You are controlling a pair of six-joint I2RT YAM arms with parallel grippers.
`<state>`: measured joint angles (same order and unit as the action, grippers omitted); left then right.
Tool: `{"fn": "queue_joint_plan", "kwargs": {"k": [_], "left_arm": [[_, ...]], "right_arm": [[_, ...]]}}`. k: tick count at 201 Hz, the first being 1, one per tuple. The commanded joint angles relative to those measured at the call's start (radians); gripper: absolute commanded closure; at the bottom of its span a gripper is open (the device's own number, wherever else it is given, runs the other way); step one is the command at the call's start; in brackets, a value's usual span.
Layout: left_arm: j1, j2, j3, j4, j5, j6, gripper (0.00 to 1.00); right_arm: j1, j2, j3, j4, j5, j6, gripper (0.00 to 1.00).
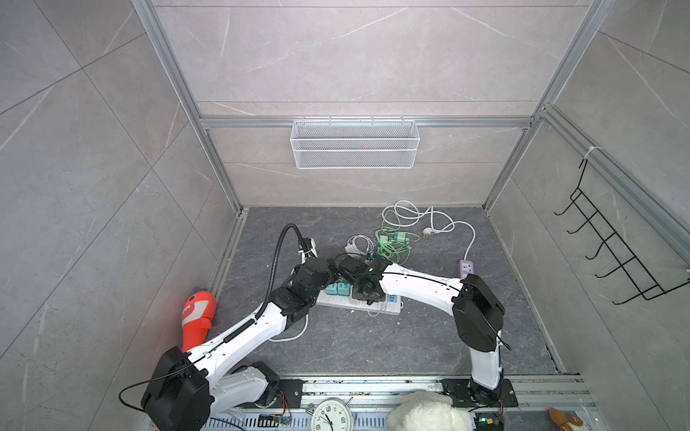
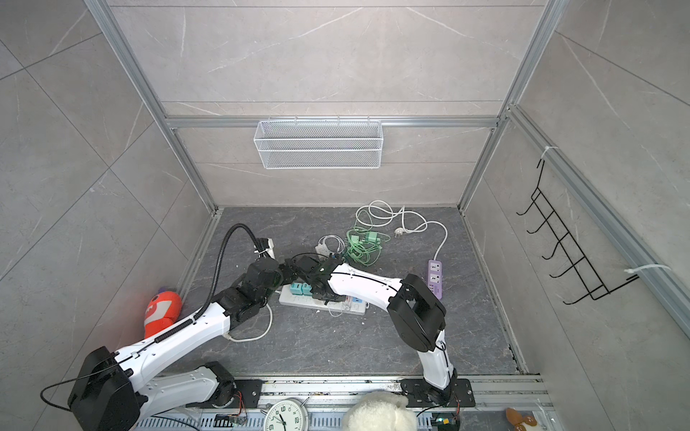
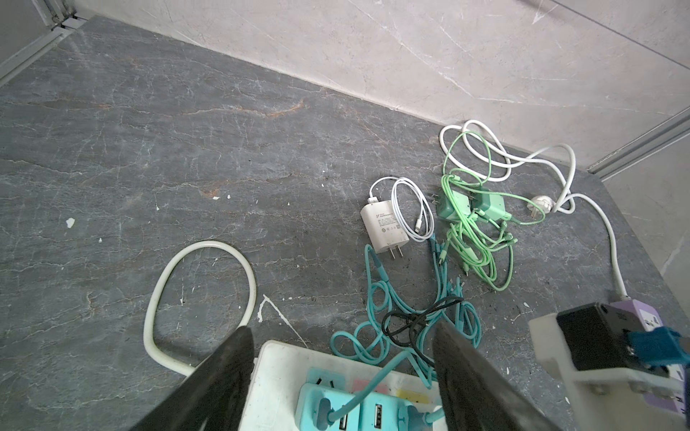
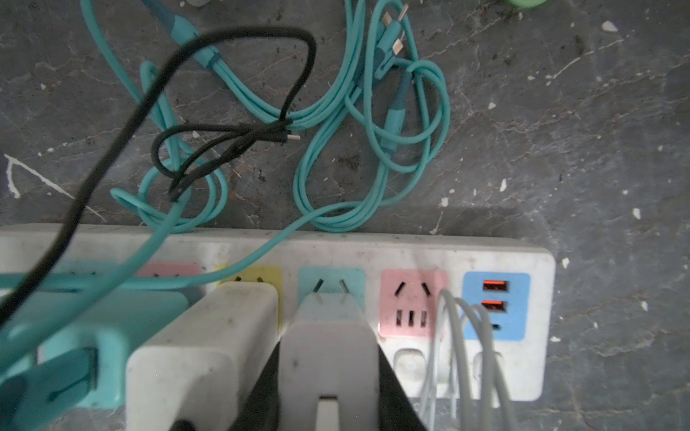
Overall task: Insert the plug
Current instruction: 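Press the charger prongs into the teal socket with the right gripper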
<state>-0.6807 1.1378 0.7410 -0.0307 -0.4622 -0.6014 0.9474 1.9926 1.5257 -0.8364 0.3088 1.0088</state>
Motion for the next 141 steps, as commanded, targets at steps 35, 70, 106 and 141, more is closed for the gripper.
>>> {"fn": "queue_joint_plan", "kwargs": {"k": [35, 70, 106, 141], "left_arm": [[-0.014, -0.043, 0.026, 0.024, -0.004, 0.016, 0.22], [-0.014, -0.042, 0.032, 0.011, -0.004, 0.016, 0.22], [-0.014, -0.056, 0.028, 0.003, -0.033, 0.02, 0.21], [-0.014, -0.055, 0.038, -0.016, -0.037, 0.023, 0.21]], "right_arm": [[0.011, 0.11, -0.169, 0.065, -0.108, 0.051, 1.0], [0.024, 0.123, -0.153, 0.039, -0.066, 0.069, 1.0], [0.049, 0.136, -0.166, 0.033, -0.037, 0.095, 1.0], [0.056, 0.173, -0.182, 0.064, -0.073, 0.096, 1.0]]}}
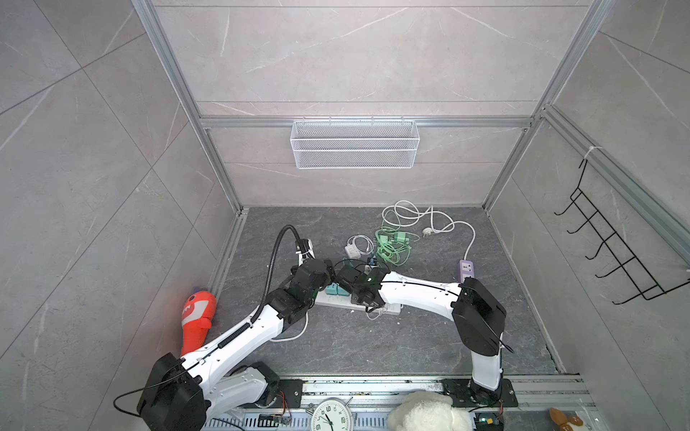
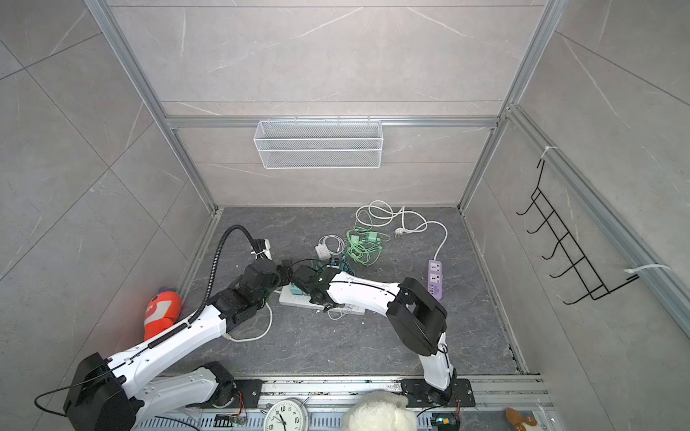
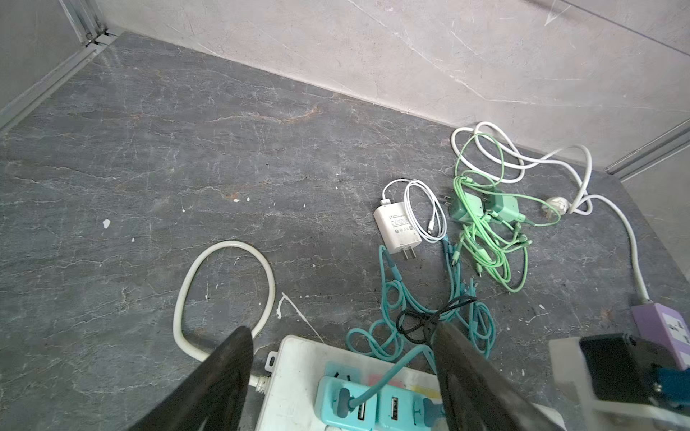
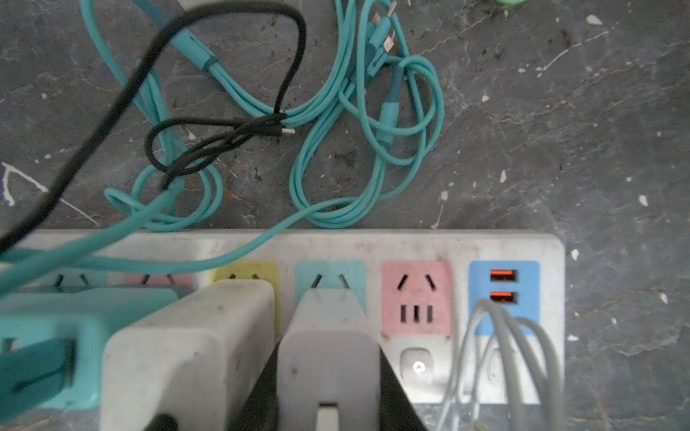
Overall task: Insert the plug
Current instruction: 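Press the charger prongs into the teal socket with the right gripper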
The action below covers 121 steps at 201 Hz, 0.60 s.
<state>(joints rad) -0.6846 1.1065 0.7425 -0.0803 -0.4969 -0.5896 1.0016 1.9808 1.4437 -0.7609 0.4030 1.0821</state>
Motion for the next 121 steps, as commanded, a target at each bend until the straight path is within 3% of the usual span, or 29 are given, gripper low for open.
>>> {"fn": "queue_joint_plan", "kwargs": {"k": [1, 52, 121], "left_arm": [[-0.01, -0.024, 0.037, 0.033, -0.003, 0.011, 0.21], [-0.011, -0.039, 0.044, 0.014, -0.003, 0.013, 0.21], [-0.01, -0.037, 0.04, -0.015, -0.01, 0.018, 0.21]], "right_arm": [[0.001, 0.185, -0.1, -0.011, -0.169, 0.022, 1.0], [0.002, 0.191, -0.103, 0.002, -0.178, 0.012, 0.99], [-0.006, 0.135, -0.041, -0.043, -0.149, -0.022, 0.79]]}}
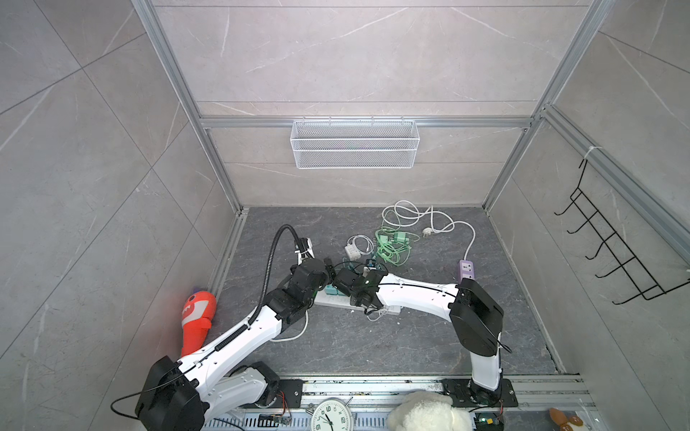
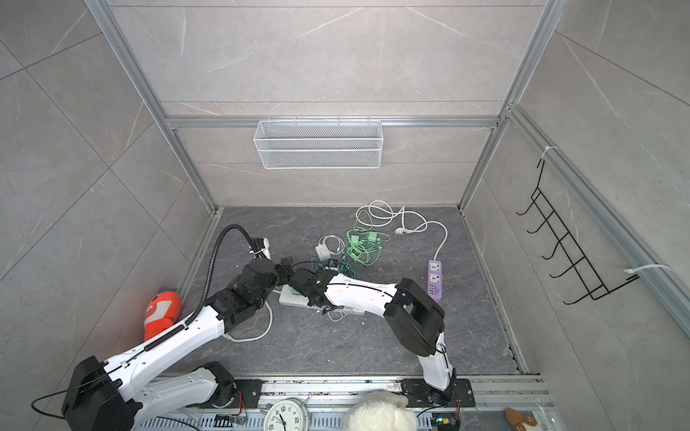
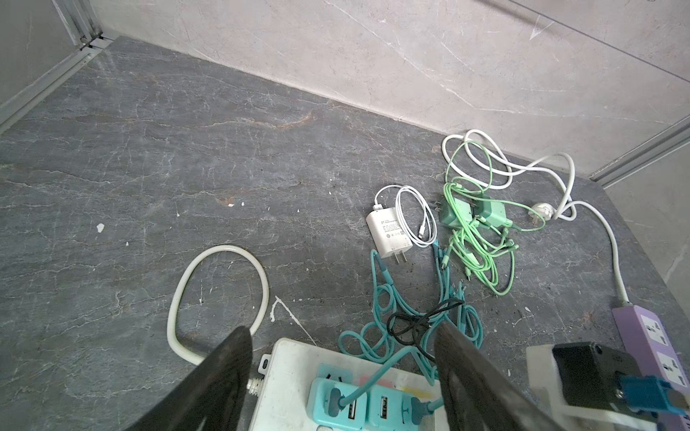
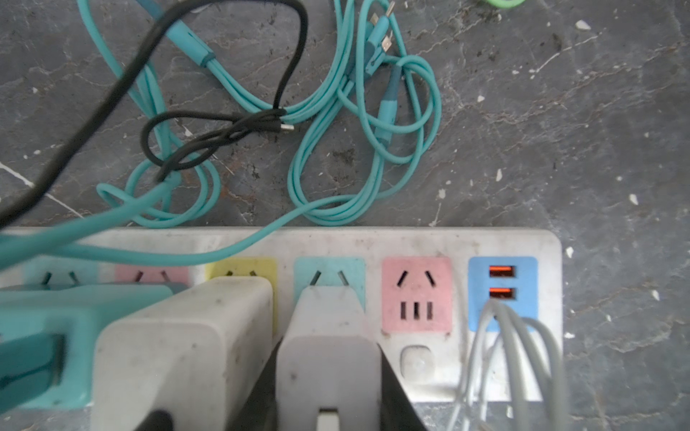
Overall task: Insert the plug
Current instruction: 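Press the charger prongs into the teal socket with the right gripper, then open the right gripper and lift off the charger while left gripper releases strip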
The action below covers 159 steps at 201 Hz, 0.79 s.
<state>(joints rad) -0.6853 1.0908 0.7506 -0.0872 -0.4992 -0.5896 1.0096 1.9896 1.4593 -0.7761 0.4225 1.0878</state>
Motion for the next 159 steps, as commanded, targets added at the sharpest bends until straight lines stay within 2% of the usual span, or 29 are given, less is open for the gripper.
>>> {"fn": "queue_joint_plan", "kwargs": {"k": [1, 52, 124, 159], "left_arm": [[-0.009, -0.022, 0.032, -0.009, -0.008, 0.018, 0.21], [-0.009, -0.023, 0.028, -0.039, -0.022, 0.019, 0.2], [-0.009, -0.009, 0.041, -0.043, -0.017, 0.019, 0.2], [-0.01, 0.015, 0.055, -0.043, -0.003, 0.014, 0.2]], "right_arm": [[-0.014, 0.125, -0.056, -0.028, -0.168, -0.029, 0.78], [-0.04, 0.054, -0.043, -0.028, -0.159, -0.055, 0.63], [-0.044, -0.042, -0.053, -0.022, -0.173, -0.064, 0.55], [-0.04, -0.114, -0.052, -0.02, -0.19, -0.108, 0.54]]}}
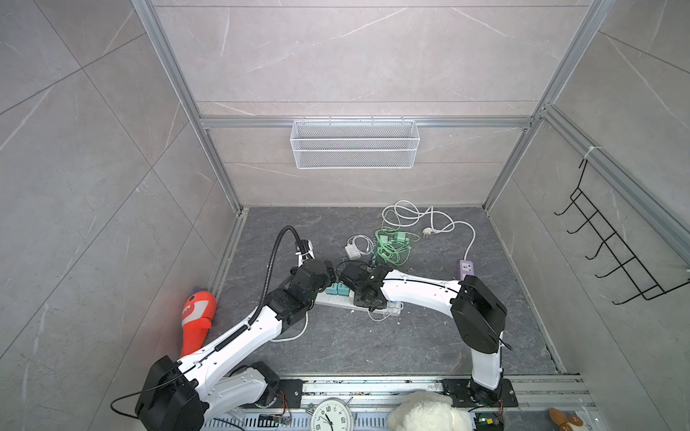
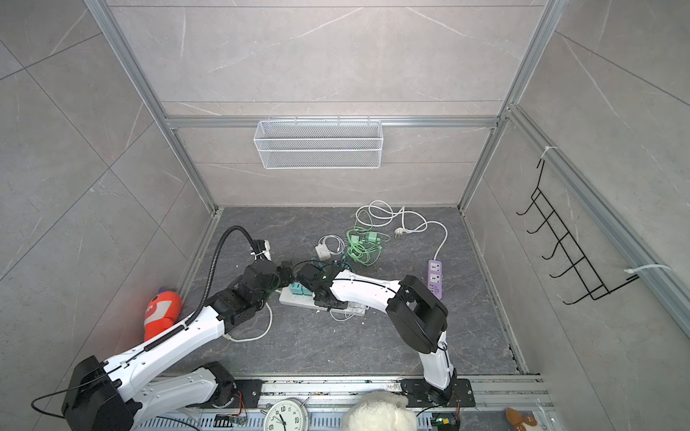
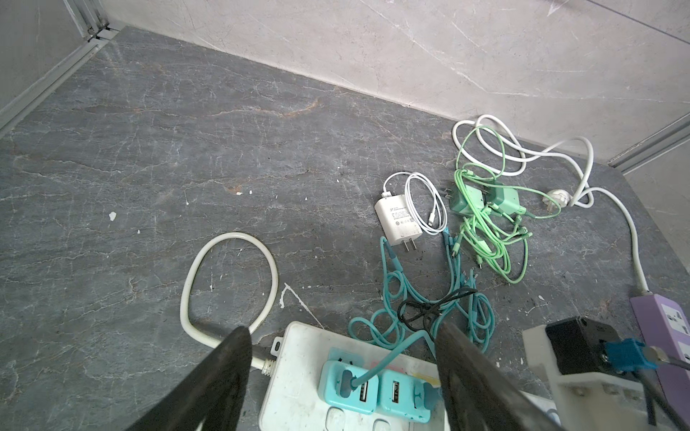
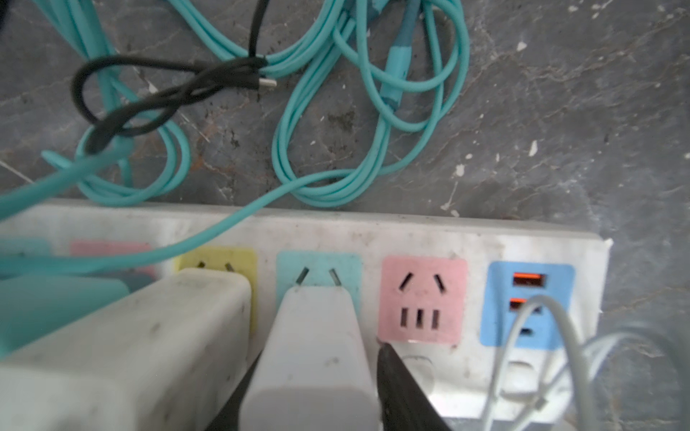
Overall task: Insert the plug
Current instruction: 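Open the right gripper and lift off the charger while left gripper releases strip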
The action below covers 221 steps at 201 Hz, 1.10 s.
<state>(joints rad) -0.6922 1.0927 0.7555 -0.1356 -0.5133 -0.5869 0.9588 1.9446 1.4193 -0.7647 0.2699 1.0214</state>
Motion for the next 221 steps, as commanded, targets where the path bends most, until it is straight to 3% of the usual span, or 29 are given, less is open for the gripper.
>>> {"fn": "queue_joint_plan", "kwargs": {"k": [1, 75, 110, 171, 221], "left_arm": [[-0.003, 0.014, 0.05, 0.006, 0.012, 0.012, 0.21], [-0.004, 0.062, 0.092, 0.01, 0.036, 0.009, 0.2], [-0.011, 0.083, 0.118, 0.01, 0.125, 0.04, 0.2], [-0.104, 0.182, 0.208, -0.015, 0.253, 0.305, 0.2], [-0.204, 0.372, 0.429, -0.188, 0.329, 0.501, 0.21]], "right_arm": [[0.01, -0.07, -0.011, -0.031, -0.037, -0.042, 0.54], [0.029, -0.15, 0.018, -0.064, -0.053, -0.067, 0.52], [0.028, -0.243, -0.024, -0.088, -0.017, -0.073, 0.52], [-0.006, -0.458, -0.101, -0.135, 0.052, -0.135, 0.52], [-0.208, -0.608, -0.278, -0.077, -0.042, -0.231, 0.52]]}}
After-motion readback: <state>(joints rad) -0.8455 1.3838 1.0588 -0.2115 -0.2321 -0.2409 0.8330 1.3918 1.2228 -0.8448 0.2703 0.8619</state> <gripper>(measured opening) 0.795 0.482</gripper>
